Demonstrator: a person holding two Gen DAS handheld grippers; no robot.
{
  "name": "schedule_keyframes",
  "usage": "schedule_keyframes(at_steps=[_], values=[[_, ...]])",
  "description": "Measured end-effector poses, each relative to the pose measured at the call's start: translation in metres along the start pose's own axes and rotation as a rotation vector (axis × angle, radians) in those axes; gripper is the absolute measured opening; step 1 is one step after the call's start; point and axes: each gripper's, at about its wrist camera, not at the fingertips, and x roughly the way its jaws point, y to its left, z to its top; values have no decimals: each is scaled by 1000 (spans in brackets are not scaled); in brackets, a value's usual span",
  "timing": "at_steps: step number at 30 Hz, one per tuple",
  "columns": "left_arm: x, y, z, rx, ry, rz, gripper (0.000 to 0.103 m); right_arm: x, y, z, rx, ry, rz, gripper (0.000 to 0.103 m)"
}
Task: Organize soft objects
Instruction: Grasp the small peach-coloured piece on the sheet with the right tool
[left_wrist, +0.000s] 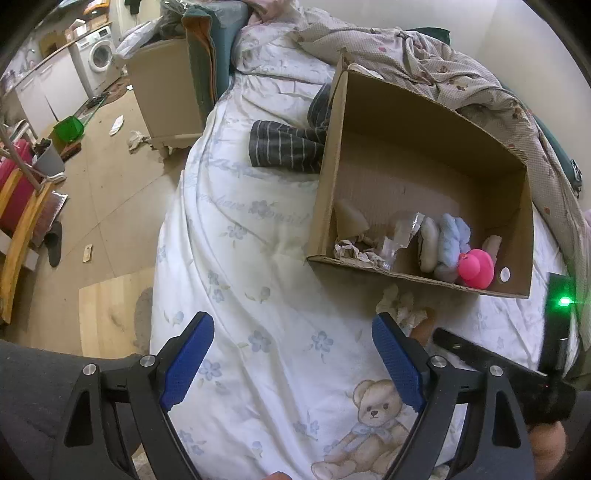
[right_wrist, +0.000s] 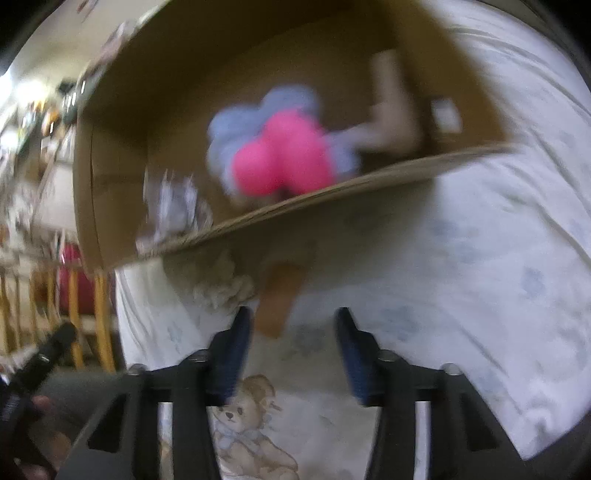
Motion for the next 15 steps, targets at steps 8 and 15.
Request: schedule_keyframes(at_steps=[8,15], values=[[9,1,-2,17,22,18,86,29,20,0,-73,39,-51,7],[17,-15,-6,73,28,0,86,9,9,-8,-54,15,-13,6]])
